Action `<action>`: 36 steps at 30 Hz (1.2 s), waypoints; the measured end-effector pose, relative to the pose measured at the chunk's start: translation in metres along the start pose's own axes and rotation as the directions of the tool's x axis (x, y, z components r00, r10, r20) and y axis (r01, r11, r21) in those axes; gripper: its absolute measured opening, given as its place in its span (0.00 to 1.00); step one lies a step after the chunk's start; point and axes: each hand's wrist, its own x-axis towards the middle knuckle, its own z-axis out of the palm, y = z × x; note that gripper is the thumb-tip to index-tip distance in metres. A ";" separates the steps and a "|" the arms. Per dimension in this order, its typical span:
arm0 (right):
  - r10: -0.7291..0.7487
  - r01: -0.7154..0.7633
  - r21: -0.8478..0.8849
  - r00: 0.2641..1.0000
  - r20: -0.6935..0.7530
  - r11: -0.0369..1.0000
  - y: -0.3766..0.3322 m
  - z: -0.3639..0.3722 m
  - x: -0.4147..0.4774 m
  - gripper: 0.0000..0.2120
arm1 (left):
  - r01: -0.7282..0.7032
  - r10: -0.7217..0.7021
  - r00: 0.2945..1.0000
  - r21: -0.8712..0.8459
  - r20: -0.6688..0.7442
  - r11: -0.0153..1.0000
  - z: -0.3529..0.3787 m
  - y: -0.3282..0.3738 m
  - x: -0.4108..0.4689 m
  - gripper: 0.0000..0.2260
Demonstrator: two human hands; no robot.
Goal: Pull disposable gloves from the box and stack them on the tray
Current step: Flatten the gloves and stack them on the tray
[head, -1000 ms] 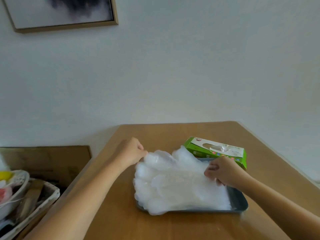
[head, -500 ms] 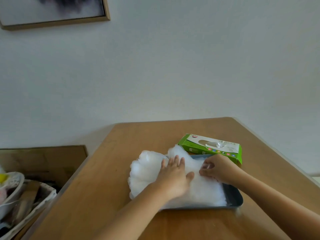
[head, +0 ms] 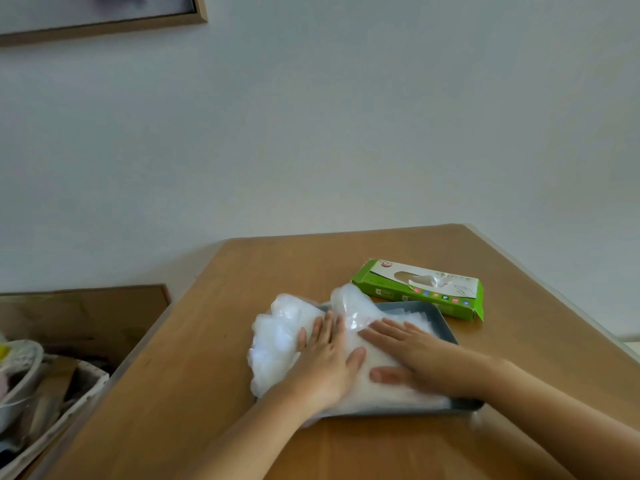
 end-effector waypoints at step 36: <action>0.362 -0.253 0.301 0.845 -0.394 0.919 0.125 -0.048 0.035 0.11 | 0.017 -0.001 0.988 0.104 -0.154 0.994 -0.125 0.039 0.027 0.34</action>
